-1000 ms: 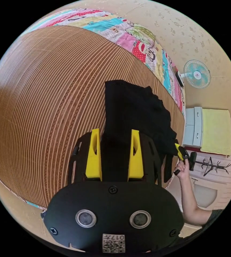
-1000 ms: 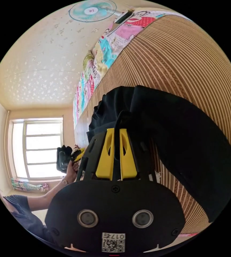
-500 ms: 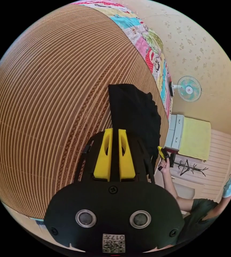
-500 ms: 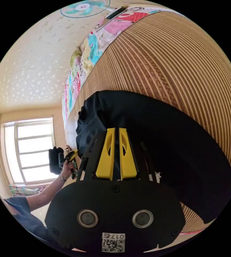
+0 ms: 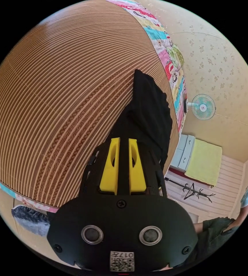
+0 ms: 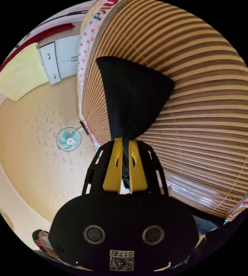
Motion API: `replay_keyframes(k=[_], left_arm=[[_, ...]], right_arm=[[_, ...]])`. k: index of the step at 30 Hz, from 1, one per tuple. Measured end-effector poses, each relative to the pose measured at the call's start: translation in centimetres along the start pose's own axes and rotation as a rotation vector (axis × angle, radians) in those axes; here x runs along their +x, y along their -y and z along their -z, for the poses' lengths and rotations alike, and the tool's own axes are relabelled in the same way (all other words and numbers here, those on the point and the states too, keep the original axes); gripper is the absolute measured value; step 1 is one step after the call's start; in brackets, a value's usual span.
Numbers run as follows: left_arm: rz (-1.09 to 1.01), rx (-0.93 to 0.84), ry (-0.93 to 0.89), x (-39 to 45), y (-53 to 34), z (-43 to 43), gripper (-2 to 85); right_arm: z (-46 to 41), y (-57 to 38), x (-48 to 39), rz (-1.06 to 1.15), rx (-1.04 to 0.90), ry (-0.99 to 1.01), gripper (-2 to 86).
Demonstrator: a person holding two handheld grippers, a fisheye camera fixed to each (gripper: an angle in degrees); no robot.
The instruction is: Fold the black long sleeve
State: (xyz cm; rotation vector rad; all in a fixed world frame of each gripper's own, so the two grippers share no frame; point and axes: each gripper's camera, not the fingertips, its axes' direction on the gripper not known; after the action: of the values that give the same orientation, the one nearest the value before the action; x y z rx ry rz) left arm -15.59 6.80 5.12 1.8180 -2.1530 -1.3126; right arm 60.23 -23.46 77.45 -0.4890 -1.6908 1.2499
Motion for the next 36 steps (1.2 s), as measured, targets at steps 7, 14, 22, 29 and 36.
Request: replay_keyframes(k=[7, 14, 22, 29, 36], left_arm=[[-0.029, -0.013, 0.006, 0.4, -2.7, -0.6, 5.8], [0.048, -0.026, 0.038, -2.1, -5.4, -3.3, 6.5], [-0.018, -0.029, 0.106, -3.2, -6.5, -2.9, 7.3], [-0.128, -0.138, 0.365, -4.4, -7.9, -2.8, 7.2], [-0.224, -0.317, 0.598, -6.1, -12.7, -1.2, 10.4]], right_arm=[[-16.5, -17.4, -18.4, 0.789, -0.460, 0.230, 2.1], [-33.8, -39.1, -5.0, 0.922, -0.882, -0.173, 2.1], [-34.9, -42.0, 9.4, 0.953, -1.149, -0.632, 0.8], [-25.7, -38.3, 7.7, 1.179, -1.102, -0.911, 0.6], [-15.5, -32.4, 10.6, 1.002, -1.133, -1.314, 3.2]])
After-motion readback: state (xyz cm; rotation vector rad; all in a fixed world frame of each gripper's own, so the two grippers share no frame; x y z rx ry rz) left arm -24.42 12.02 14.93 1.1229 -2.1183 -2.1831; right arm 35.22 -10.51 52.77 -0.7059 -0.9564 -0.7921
